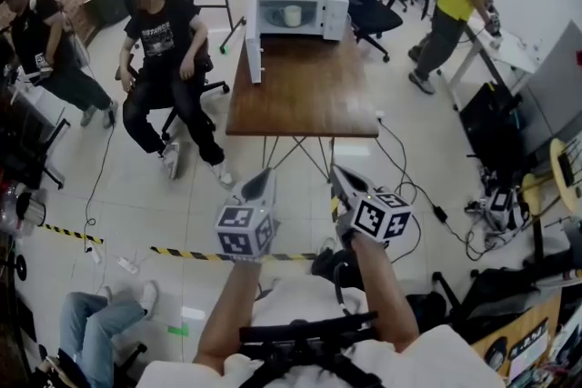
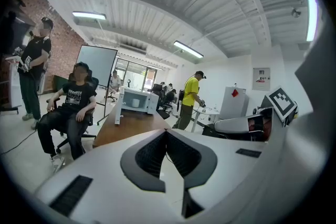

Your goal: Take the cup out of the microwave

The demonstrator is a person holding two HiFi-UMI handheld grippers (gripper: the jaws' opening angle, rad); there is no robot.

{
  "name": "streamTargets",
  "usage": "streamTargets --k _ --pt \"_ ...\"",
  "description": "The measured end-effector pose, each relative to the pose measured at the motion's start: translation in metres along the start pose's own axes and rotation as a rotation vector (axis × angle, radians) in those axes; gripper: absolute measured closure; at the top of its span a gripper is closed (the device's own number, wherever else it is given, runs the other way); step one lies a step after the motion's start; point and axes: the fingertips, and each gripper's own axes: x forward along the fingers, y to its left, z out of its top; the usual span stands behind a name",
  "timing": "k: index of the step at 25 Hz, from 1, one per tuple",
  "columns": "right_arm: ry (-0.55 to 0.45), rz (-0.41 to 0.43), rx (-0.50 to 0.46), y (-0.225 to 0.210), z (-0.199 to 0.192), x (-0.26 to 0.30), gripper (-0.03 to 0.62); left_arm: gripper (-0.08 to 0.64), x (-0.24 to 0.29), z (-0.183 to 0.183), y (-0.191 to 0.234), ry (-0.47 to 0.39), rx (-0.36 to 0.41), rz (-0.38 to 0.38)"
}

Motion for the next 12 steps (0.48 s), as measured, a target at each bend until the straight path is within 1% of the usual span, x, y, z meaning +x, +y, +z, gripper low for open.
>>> streamTargets --k 7,12 --pt "0.014 -0.004 0.011 -0.012 0.002 0.001 0.577 0.56 0.012 -0.001 -0.002 0.011 -0.002 0.009" --pt "0.019 -0.012 0.025 -0.035 0.008 0.005 0.577 0.56 0.032 -0.002 -0.005 0.027 -0.007 0.017"
